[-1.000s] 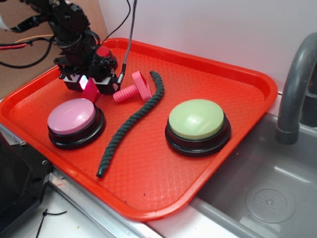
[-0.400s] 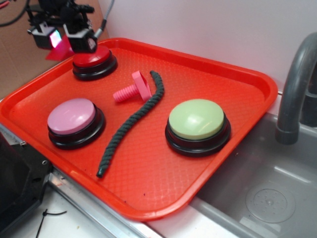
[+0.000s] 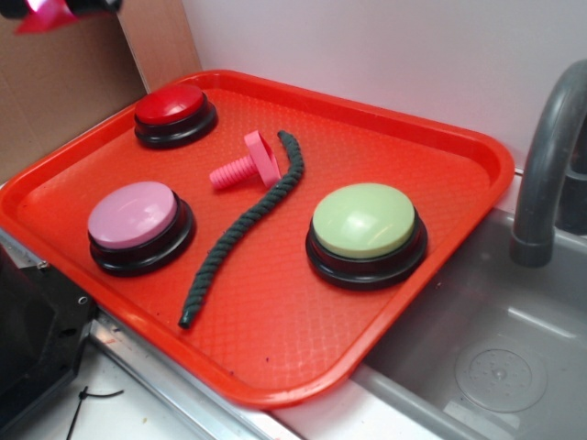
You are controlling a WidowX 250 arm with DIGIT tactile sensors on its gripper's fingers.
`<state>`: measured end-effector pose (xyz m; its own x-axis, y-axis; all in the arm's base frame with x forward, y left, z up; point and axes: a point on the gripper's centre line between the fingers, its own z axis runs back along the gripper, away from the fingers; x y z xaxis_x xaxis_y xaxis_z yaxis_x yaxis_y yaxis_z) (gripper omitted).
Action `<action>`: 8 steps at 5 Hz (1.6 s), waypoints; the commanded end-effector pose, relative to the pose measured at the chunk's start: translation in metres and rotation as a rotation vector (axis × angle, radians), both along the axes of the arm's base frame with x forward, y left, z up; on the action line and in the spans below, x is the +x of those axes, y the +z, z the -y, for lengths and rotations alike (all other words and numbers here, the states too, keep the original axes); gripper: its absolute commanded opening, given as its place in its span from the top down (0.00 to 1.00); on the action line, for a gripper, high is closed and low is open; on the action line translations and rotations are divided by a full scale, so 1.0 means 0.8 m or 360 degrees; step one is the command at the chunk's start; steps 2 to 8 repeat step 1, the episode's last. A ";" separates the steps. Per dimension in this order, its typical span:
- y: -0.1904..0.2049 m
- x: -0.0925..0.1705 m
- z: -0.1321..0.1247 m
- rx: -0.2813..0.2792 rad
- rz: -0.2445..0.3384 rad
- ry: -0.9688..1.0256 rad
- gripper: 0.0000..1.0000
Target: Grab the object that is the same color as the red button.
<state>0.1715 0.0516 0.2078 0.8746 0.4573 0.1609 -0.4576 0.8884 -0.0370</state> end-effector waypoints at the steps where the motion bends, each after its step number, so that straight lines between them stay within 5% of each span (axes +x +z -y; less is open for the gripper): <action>1: 0.030 -0.016 -0.008 0.0086 0.0078 0.0155 1.00; 8: 0.030 -0.016 -0.008 0.0086 0.0078 0.0155 1.00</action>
